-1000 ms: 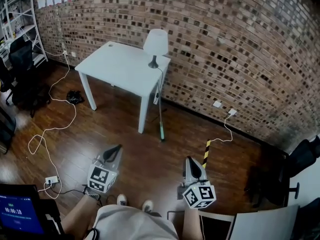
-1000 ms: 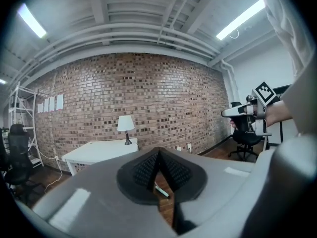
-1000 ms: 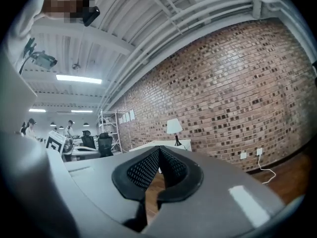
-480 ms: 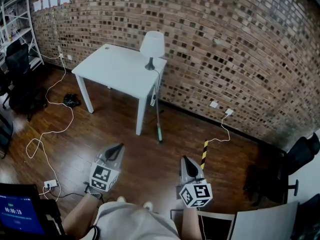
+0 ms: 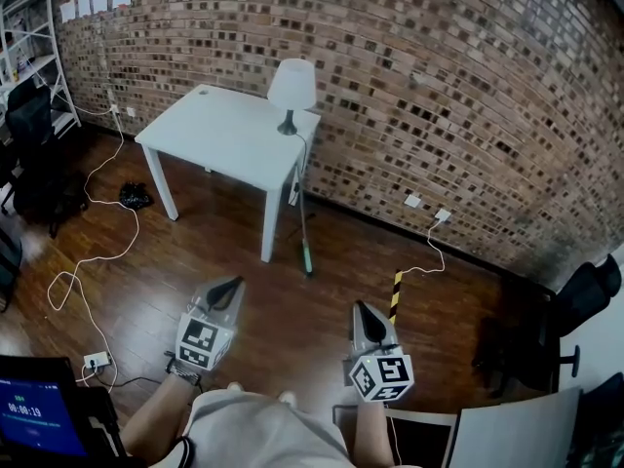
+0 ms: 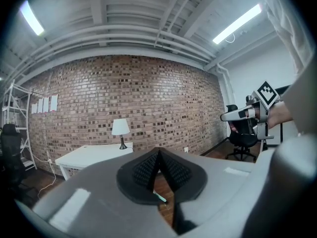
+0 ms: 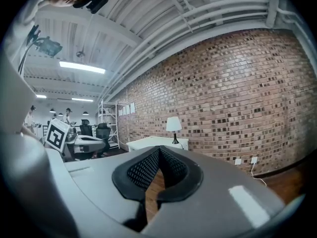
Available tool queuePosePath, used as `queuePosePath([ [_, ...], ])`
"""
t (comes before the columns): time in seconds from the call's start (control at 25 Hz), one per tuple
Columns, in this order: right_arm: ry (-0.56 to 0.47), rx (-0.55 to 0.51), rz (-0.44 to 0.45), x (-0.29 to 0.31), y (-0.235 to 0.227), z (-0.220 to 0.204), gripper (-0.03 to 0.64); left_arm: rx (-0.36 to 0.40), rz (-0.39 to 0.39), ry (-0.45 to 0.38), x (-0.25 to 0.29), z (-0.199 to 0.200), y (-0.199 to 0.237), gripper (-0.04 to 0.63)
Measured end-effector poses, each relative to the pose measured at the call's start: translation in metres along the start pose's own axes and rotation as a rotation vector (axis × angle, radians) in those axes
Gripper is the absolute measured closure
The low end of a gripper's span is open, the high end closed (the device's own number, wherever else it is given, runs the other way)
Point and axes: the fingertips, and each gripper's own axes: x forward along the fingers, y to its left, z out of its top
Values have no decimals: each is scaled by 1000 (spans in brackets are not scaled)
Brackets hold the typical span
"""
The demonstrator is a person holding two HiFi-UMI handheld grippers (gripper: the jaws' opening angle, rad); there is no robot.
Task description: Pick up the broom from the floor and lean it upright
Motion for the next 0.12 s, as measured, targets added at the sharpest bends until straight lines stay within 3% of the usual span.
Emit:
queuePosePath([
  [0.12,9,-5,-1,0,-1,-1,606,2,-2,5,3,-5,-1,595],
])
